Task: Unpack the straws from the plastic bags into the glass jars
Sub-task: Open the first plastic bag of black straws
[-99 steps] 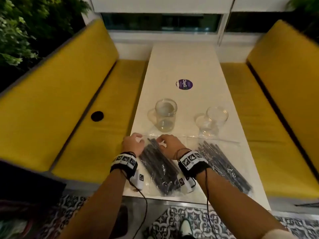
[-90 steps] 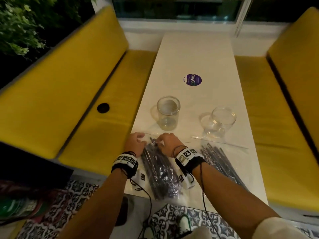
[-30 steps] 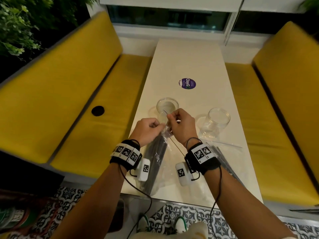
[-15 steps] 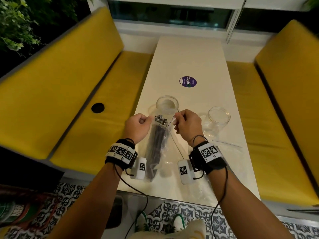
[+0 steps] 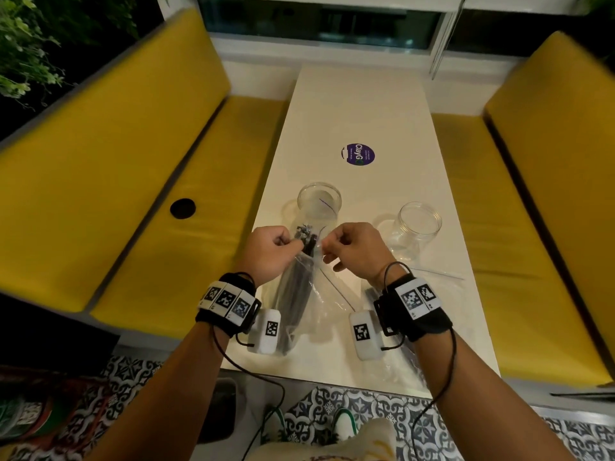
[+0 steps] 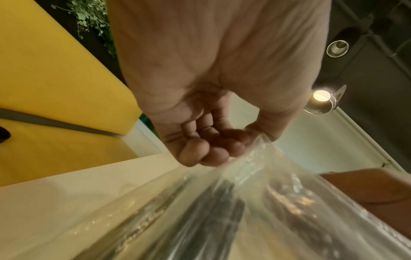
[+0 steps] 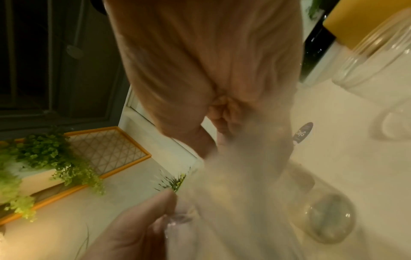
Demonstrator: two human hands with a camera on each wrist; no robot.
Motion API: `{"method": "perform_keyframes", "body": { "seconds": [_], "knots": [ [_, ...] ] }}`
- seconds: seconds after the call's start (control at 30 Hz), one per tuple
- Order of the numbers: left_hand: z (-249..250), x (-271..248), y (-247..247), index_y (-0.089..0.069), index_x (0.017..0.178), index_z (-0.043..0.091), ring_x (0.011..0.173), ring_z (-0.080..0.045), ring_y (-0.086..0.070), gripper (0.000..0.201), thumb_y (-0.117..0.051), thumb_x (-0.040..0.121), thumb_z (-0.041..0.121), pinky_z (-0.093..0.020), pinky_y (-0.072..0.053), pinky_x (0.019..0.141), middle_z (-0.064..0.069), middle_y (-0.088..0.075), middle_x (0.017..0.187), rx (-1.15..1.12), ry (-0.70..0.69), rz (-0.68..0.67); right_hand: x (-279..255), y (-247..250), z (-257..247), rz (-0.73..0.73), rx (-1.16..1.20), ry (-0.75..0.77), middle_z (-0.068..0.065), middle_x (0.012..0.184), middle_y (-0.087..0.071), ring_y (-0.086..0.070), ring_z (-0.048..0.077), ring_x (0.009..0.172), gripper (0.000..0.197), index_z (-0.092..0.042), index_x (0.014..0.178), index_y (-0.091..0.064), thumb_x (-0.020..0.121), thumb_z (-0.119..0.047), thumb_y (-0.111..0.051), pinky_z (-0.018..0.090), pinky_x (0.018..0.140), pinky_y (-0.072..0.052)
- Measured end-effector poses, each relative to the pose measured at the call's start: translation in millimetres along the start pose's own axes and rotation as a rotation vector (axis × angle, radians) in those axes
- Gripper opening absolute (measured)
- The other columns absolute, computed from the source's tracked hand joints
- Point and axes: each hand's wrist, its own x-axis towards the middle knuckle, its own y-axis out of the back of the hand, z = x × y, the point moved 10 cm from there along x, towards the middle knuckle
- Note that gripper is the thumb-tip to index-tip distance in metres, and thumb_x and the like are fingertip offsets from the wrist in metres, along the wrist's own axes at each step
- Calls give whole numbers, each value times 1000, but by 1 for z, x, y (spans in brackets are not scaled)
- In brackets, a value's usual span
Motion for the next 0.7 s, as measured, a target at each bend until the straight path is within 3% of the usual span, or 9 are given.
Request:
{"method": "perform_keyframes", "body": {
  "seconds": [0.1,0.17,0.27,0.37,0.47,0.53,0.6,0.67,0.7],
  "knots": [
    [-4,-1,4,-54,58,18,50,-20,-61,36,-69,90,8,-44,-58,63,-7,-60,50,-29,-7,26,0,13,5,107,38,-67,15,86,-79,-77,20,66,13,-2,89,-68,98,-11,-63,37,59,-65],
    [-4,-2,4,-52,59,18,46,-17,-64,36,-69,90,7,-36,-56,60,2,-59,46,-40,-15,46,-4,12,3,138,68,-95,15,88,-79,-76,20,62,18,-4,88,-68,96,-19,-65,41,58,-66],
    [-2,-2,5,-50,57,26,53,-31,-71,40,-70,87,9,-46,-60,58,1,-60,50,-70,-42,87,-10,-7,-3,35,-80,-80,8,80,-76,-75,23,63,30,-6,88,-73,91,-36,-74,38,59,-64],
    [-1,-4,8,-44,57,24,74,-31,-66,44,-72,85,4,-39,-55,68,-2,-61,69,-12,-92,103,-11,-13,-7,-17,-241,15,8,83,-78,-75,24,73,10,-9,85,-73,93,-12,-68,41,69,-66],
    [-12,-3,20,-41,62,18,90,-15,-69,46,-71,89,-5,-24,-51,71,-6,-73,96,-24,-38,152,-9,12,6,91,-77,-59,14,81,-73,-76,34,70,23,-9,83,-61,94,9,-53,49,65,-66],
    [-25,-1,29,-42,71,15,89,-16,-74,41,-65,92,-11,-20,-56,63,-10,-74,97,-114,72,217,-9,22,12,135,77,-96,16,77,-61,-68,36,63,32,-10,86,-57,93,17,-41,57,63,-63],
    [-32,0,28,-49,84,19,86,-20,-73,34,-59,96,-11,-28,-62,69,-7,-71,96,-196,173,246,-7,19,15,144,98,-87,14,79,-57,-62,31,65,38,-12,90,-58,90,18,-35,61,66,-64],
    [-33,1,17,-56,100,27,90,-25,-69,33,-57,96,-6,-43,-60,80,-2,-69,99,-238,233,208,-6,11,11,145,46,-58,9,83,-59,-62,29,72,35,-21,91,-56,91,8,-36,60,73,-64],
    [-32,1,10,-59,109,26,87,-25,-66,32,-56,96,-3,-45,-58,80,-1,-68,98,-260,256,175,-5,6,9,141,31,-51,6,85,-60,-62,29,76,29,-25,92,-54,93,-1,-37,57,78,-63]
  ]
}}
